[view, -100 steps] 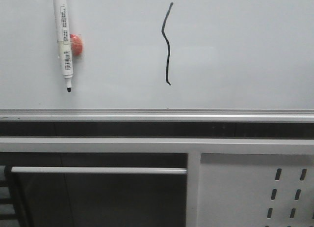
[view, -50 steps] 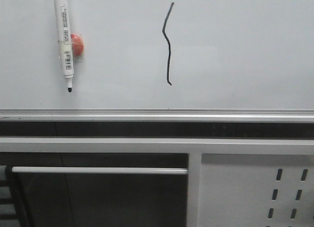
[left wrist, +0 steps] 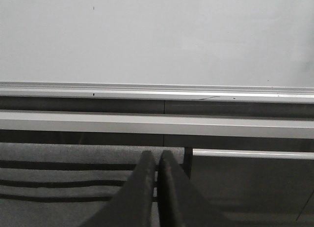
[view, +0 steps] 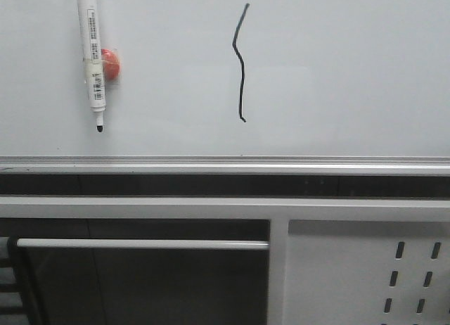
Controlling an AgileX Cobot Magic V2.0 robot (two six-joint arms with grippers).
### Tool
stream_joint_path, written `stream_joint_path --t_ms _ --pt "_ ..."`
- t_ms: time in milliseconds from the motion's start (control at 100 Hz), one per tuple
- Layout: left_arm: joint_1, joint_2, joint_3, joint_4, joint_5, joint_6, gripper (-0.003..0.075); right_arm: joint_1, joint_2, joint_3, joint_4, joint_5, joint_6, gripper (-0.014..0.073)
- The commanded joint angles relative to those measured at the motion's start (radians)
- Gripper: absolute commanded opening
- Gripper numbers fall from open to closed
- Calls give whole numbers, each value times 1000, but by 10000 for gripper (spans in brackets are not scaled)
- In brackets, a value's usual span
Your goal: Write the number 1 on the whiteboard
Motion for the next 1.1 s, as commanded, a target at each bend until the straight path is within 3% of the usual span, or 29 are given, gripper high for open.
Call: stream_joint_path --t_ms 0,180,1090 --pt "-7 -28 21 -8 -53 -8 -18 -40 -22 28 18 31 -10 -50" --pt "-7 -28 21 -8 -53 -8 -18 -117 -22 28 49 50 -10 -50" --pt "-5 -28 21 -8 -53 -8 -18 -116 -22 28 49 50 -10 -50"
